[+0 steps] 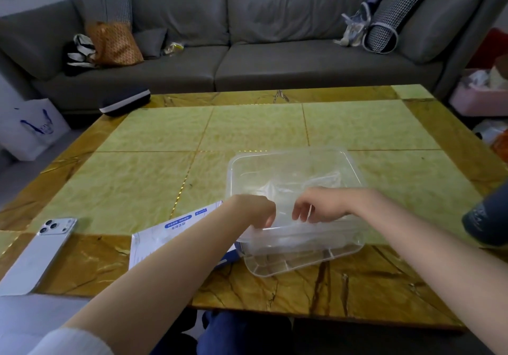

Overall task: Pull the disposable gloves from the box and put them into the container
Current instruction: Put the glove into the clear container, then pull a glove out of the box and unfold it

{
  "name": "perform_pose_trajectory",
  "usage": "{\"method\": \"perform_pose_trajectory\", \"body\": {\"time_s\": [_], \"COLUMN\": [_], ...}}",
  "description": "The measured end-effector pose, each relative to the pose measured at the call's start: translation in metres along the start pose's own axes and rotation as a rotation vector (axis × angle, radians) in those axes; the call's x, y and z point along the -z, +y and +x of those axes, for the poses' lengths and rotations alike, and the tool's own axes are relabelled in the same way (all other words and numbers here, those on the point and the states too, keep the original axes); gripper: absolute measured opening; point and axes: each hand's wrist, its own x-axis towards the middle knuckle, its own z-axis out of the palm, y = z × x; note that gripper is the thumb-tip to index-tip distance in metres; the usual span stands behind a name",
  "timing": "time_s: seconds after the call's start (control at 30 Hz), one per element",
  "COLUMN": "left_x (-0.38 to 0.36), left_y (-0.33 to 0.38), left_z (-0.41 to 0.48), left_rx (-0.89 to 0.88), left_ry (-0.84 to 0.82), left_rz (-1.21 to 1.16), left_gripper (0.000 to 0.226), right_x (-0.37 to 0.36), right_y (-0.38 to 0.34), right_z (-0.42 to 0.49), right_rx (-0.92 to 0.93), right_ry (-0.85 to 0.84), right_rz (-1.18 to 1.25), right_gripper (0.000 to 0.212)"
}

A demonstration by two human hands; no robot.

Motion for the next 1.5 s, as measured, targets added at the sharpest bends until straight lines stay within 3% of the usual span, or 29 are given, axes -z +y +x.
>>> {"method": "perform_pose_trajectory", "body": {"time_s": [0.07,0.17,0.2,0.3,0.4,0.57,0.7,0.8,0.9,0.97,1.03,1.13,1.27,1.37,1.5], "left_x": [0.005,0.01,0.008,0.0,-0.009,-0.015,-0.002,0.013,0.015,0.003,-0.02,-0.064,-0.116,-0.138,-0.143], "left_y": [0.001,0.003,0.004,0.007,0.004,0.001,0.002,-0.001,-0.008,-0.02,-0.034,-0.058,-0.078,-0.081,-0.084], "left_z": [-0.001,-0.002,0.0,0.006,0.014,0.021,0.006,-0.018,-0.048,-0.069,-0.085,-0.102,-0.117,-0.123,-0.125], "left_rx": [-0.016,-0.011,-0.012,0.005,0.048,0.058,0.034,0.007,0.01,0.069,0.161,0.336,0.529,0.537,0.485], "left_ry": [0.025,0.212,0.207,-0.006,-0.116,-0.109,-0.058,0.155,0.567,0.823,0.926,0.866,0.638,0.531,0.542], "left_rz": [-0.051,0.006,0.022,0.007,-0.086,-0.037,-0.066,-0.147,-0.18,-0.255,-0.336,-0.41,-0.44,-0.539,-0.584], "left_gripper": [0.035,0.036,0.038,0.036,0.032,0.029,0.031,0.031,0.031,0.031,0.03,0.029,0.038,0.044,0.05], "right_x": [0.008,0.011,0.009,-0.007,-0.014,-0.011,-0.004,0.005,0.009,0.005,-0.004,-0.022,-0.047,-0.064,-0.073], "right_y": [0.0,0.0,0.0,0.006,0.018,0.025,0.018,-0.002,-0.03,-0.05,-0.068,-0.1,-0.14,-0.161,-0.179], "right_z": [-0.003,0.002,0.005,0.018,0.021,0.02,0.009,-0.008,-0.024,-0.027,-0.025,-0.017,0.003,0.023,0.047], "right_rx": [0.015,0.066,0.067,-0.022,-0.186,-0.241,-0.227,-0.157,0.027,0.172,0.288,0.452,0.601,0.521,0.342], "right_ry": [0.032,0.308,0.317,0.088,-0.057,-0.062,0.044,0.192,0.444,0.615,0.704,0.736,0.662,0.532,0.461], "right_rz": [0.082,0.159,0.11,-0.078,-0.088,-0.086,-0.044,-0.059,-0.005,0.049,0.014,-0.092,-0.178,-0.212,-0.285], "right_gripper": [0.05,0.057,0.054,0.044,0.058,0.054,0.043,0.037,0.037,0.035,0.035,0.036,0.04,0.046,0.05]}}
